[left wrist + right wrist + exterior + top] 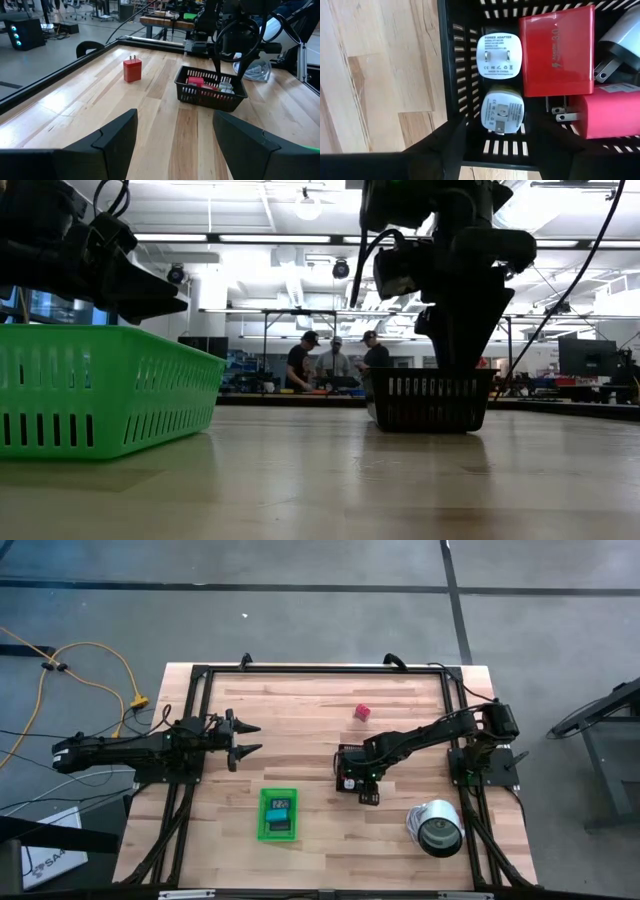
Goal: Pick & Place Office items
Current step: Put the red charger adapter into the black bin
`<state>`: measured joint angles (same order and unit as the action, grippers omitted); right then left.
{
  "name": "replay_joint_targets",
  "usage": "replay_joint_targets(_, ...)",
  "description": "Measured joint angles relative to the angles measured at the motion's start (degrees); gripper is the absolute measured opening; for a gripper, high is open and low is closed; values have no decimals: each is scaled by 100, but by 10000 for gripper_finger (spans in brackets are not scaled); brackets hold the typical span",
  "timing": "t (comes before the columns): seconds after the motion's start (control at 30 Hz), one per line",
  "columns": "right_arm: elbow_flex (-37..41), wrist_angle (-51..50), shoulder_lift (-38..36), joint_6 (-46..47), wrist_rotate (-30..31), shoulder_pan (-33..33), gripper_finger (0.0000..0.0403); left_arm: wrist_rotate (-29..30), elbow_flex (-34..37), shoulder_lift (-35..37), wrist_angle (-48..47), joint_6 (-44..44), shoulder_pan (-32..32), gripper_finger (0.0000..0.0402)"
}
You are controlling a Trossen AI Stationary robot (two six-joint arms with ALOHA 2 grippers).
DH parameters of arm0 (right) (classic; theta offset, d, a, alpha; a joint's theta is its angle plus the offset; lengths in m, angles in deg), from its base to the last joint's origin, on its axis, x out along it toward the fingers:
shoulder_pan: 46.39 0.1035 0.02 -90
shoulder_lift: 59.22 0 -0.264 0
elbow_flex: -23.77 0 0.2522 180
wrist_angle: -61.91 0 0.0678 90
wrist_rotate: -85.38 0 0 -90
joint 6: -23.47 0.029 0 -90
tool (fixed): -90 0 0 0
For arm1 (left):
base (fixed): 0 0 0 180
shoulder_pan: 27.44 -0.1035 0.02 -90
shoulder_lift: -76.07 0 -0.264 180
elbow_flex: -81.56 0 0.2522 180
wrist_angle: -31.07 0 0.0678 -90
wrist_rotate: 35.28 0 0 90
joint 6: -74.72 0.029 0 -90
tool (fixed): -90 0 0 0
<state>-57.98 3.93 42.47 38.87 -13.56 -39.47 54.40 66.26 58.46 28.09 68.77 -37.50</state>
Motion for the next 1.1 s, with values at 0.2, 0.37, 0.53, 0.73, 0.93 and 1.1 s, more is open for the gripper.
replay_joint_targets(0.2,0,36,0,0,96,0,192,-2,0,0,0,0,1,252)
replay_joint_targets(0.37,0,14,-84,0,246,0,188,1,0,-1,0,0,2,252)
replay_joint_targets(0.53,-58,-9,-260,0,406,-4,188,-2,0,0,2,0,2,252)
replay_joint_targets(0.73,-460,-343,-356,-18,656,-2,188,-1,0,0,2,0,2,252)
replay_joint_targets(0.93,-632,-630,-343,-62,847,-211,188,5,0,0,2,0,1,252)
replay_joint_targets(1.1,-623,-631,-437,51,1165,-628,188,8,0,-2,1,0,2,252)
